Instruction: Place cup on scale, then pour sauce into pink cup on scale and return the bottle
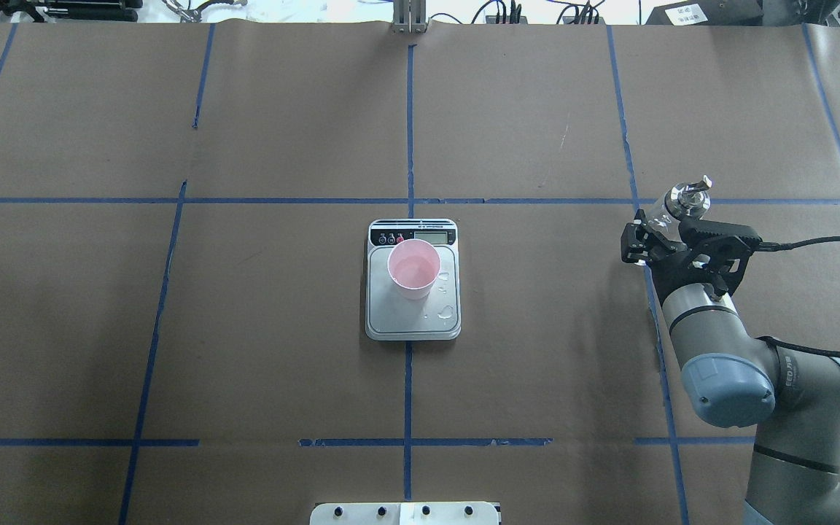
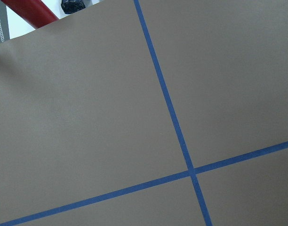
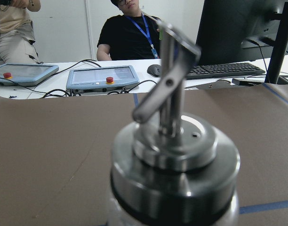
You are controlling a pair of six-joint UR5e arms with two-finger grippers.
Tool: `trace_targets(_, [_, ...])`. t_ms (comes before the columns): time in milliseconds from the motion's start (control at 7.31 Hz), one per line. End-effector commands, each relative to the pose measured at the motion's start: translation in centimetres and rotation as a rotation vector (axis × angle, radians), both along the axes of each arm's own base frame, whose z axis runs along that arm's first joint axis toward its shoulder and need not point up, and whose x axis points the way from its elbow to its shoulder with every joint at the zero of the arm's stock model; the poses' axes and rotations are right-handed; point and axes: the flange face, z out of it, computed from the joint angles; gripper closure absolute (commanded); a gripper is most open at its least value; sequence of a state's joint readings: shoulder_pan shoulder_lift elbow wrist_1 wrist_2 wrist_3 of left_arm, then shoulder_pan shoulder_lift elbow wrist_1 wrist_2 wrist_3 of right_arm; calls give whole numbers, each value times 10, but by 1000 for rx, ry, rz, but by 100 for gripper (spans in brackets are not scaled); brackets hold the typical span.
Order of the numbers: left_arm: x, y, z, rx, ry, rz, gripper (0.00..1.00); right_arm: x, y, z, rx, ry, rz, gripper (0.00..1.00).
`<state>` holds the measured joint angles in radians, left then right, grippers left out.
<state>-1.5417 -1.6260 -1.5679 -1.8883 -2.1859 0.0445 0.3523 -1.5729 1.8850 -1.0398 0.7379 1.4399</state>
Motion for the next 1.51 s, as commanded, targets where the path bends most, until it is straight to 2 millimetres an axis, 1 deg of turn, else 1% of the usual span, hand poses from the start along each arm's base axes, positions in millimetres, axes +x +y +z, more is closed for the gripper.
trace_targets(0, [0, 0, 0, 0, 0, 0, 0, 0, 1, 5, -6, 10, -5, 100])
trace_targets(274, [0, 0, 0, 0, 0, 0, 0, -5, 0, 21, -19, 37, -8, 100])
trace_targets(958, [0, -3, -3, 3, 1, -1, 0, -7, 1, 24, -40, 31, -28, 100])
trace_targets(1232, [0, -4, -4, 5, 1, -1, 0, -7, 2, 26, -48, 31, -36, 98])
trace_targets(1368, [0, -5, -5, 6, 1, -2, 0, -8, 2, 27, -51, 32, -39, 94])
